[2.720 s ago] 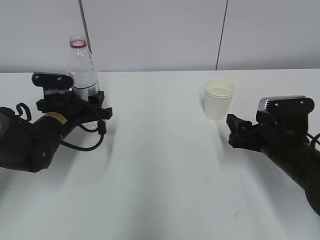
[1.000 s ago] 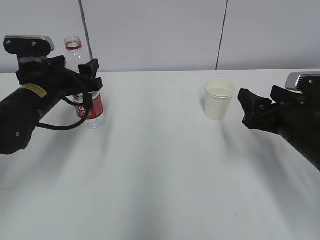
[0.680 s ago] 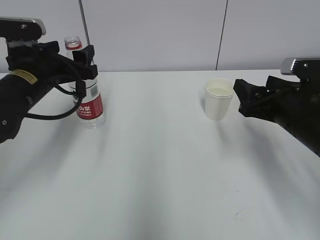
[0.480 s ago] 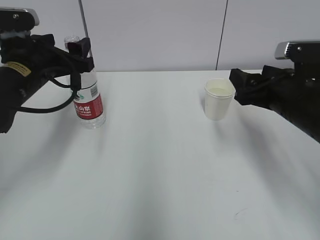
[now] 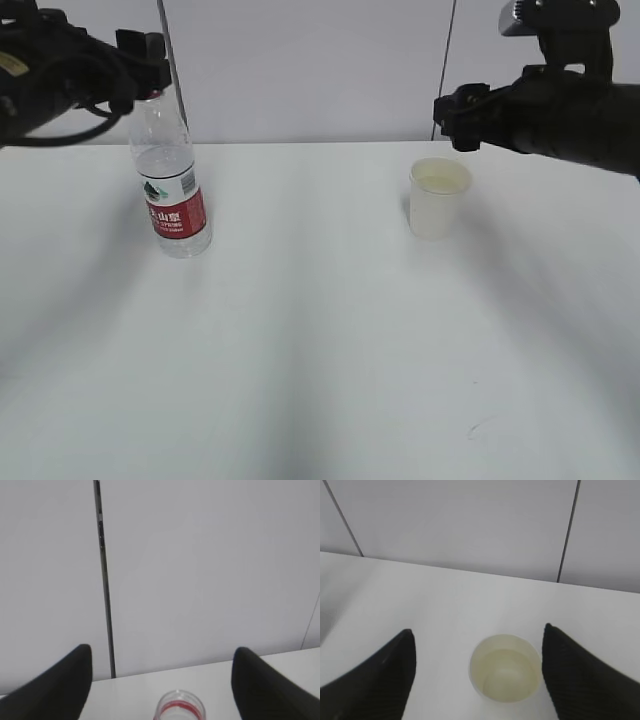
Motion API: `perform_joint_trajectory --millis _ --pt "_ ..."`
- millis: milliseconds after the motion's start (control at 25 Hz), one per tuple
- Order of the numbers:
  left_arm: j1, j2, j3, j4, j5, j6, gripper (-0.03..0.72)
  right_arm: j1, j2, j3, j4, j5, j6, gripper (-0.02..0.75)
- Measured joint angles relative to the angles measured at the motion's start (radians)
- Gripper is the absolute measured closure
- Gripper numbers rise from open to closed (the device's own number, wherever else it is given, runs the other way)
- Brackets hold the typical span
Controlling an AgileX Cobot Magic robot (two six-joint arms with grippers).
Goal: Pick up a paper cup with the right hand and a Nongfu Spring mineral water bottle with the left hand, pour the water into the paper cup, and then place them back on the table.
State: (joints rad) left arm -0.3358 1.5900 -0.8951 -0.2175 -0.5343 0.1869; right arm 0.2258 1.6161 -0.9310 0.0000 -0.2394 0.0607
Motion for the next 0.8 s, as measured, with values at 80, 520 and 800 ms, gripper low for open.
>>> perform_joint_trajectory --millis 80,520,800 --pt "0.02 -0.021 -0.058 -0.004 0.13 0.004 0.16 0.0 -0.009 -0.063 0.0 0.138 0.0 0.153" --pt "0.171 -0.048 -0.447 0.017 1.064 0.006 0.16 0.0 -0.059 -0.48 0.029 0.959 0.0 0.153" --pt "0.178 -0.049 -0.539 0.141 1.497 -0.025 0.16 0.0 -0.063 -0.625 0.095 1.362 0.0 0.153"
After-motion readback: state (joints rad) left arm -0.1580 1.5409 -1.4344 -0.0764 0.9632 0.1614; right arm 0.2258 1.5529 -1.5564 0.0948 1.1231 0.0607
